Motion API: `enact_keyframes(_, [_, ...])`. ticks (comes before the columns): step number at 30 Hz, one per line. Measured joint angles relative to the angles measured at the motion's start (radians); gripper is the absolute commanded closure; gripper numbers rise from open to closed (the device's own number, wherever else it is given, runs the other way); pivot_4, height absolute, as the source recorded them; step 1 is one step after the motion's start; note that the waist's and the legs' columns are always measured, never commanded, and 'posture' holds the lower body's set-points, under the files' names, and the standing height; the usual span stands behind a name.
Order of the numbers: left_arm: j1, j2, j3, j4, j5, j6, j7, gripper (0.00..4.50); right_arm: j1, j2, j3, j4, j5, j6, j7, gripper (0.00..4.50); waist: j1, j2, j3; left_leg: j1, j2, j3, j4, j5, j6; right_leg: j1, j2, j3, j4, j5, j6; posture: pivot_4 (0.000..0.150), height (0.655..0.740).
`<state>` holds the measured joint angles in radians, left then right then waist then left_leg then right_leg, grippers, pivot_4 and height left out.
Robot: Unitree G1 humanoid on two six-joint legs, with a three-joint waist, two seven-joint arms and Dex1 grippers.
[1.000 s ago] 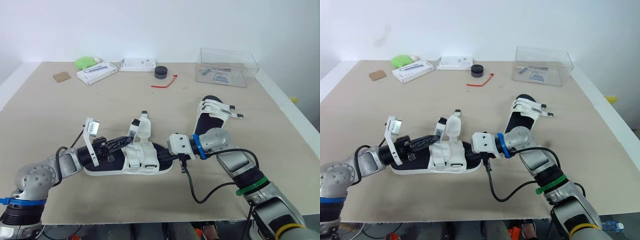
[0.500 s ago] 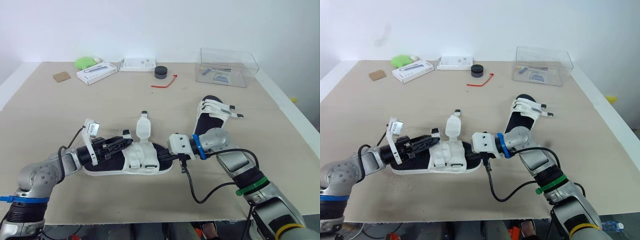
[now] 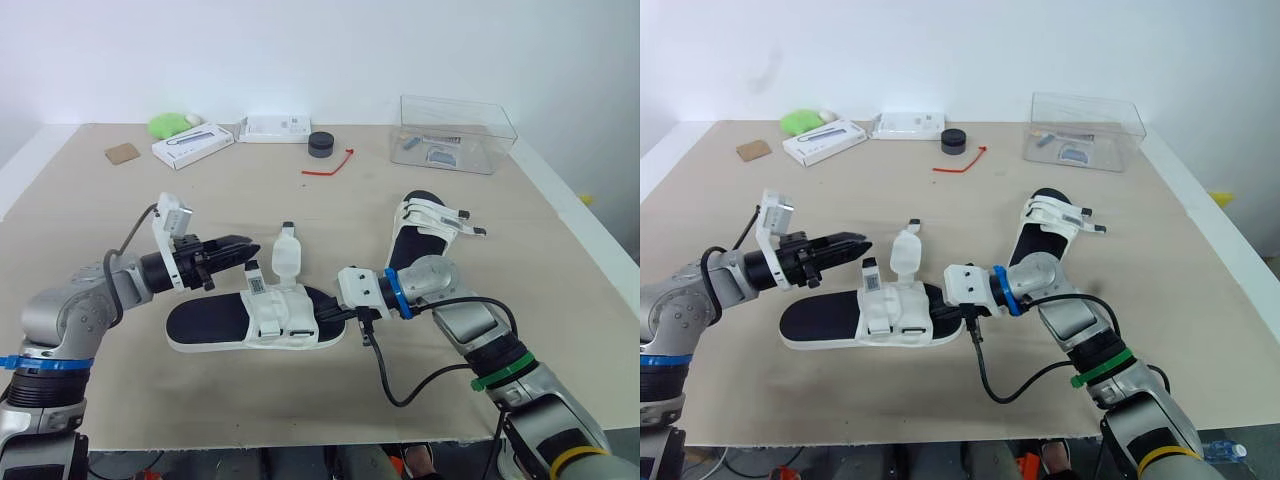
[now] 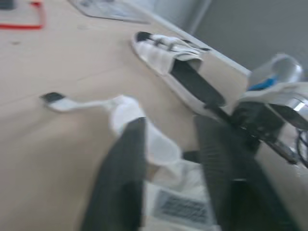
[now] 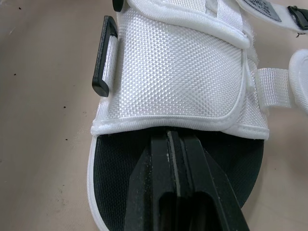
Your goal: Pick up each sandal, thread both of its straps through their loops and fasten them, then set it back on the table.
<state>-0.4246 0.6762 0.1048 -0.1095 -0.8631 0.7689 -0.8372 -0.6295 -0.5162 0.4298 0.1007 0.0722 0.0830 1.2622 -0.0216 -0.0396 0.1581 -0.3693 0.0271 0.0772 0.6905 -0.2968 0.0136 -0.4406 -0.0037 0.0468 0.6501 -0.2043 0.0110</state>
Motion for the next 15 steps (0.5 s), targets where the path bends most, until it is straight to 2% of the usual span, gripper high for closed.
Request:
enact_keyframes(1, [0.000,-0.001,-0.021,0.000,0.017,-0.005,-0.006,4.38,0.000,0.000,0.000,0.001,0.000,0.000,0.000,4.50,0.000,0.000,0.000,0.000,0.000,0.000,0.000,0.000,0.000,0.000,0.000,0.000,0.000,0.000,0.000,0.150,0.7400])
enact_keyframes(2, [0.001,-0.007,-0.045,0.004,0.044,-0.012,-0.018,4.44,-0.001,0.000,0.000,0.002,0.000,0.000,0.000,4.50,0.000,0.000,0.000,0.000,0.000,0.000,0.000,0.000,0.000,0.000,0.000,0.000,0.000,0.000,0.000,0.150,0.7400])
enact_keyframes(3, [0.001,-0.023,-0.110,0.044,0.099,-0.025,-0.049,4.44,-0.002,0.003,0.000,0.004,0.000,-0.001,-0.001,4.50,0.000,0.000,0.000,0.000,0.000,0.000,0.000,0.000,0.000,0.000,0.001,0.000,0.000,0.000,0.000,0.150,0.7400])
enact_keyframes(15, [-0.054,-0.011,-0.157,0.164,0.139,0.048,-0.177,4.44,-0.002,0.007,0.001,0.003,-0.001,0.001,-0.001,4.50,-0.001,0.000,0.000,0.000,0.000,0.000,0.000,0.000,0.000,0.000,0.002,0.000,0.000,0.000,0.000,0.150,0.7400])
